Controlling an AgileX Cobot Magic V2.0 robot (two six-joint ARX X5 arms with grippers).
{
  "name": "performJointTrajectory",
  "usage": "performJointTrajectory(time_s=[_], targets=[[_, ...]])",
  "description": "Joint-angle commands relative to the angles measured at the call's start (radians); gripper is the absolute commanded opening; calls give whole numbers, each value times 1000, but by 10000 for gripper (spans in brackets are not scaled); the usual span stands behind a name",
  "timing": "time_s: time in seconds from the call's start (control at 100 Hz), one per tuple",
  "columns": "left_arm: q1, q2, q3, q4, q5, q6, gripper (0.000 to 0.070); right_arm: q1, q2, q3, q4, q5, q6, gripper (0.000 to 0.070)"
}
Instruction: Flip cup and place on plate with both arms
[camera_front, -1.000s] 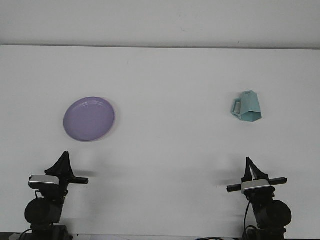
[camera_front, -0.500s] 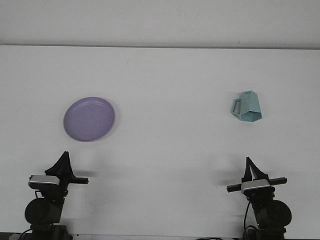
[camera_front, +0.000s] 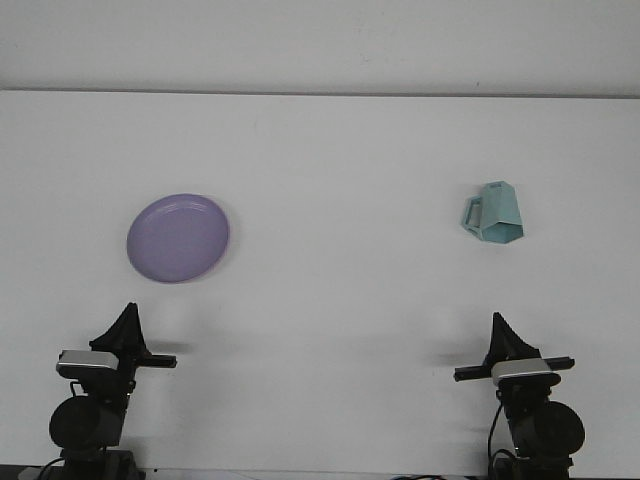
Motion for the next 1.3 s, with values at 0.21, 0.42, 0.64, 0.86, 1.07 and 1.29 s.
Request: performJointTrajectory(time_s=[0.21, 0.42, 0.64, 0.86, 1.07, 1.29], targets=[[0, -1, -18, 10, -4, -150, 12, 0, 1, 19, 74, 45, 335, 0], [0, -1, -18, 14, -4, -158, 12, -1, 88, 187, -41, 218, 318, 0], [0, -1, -18, 14, -3, -158, 12, -2, 379, 297, 28, 246, 164, 0], [0, -1, -18, 13, -3, -161, 12, -32, 712, 305, 306, 238, -13, 242], [0, -1, -18, 13, -4, -180, 12, -108, 1035, 309, 567, 195, -108, 474], [0, -1, -17, 14, -4, -179, 12, -174, 1318, 399, 721, 126, -173, 474]])
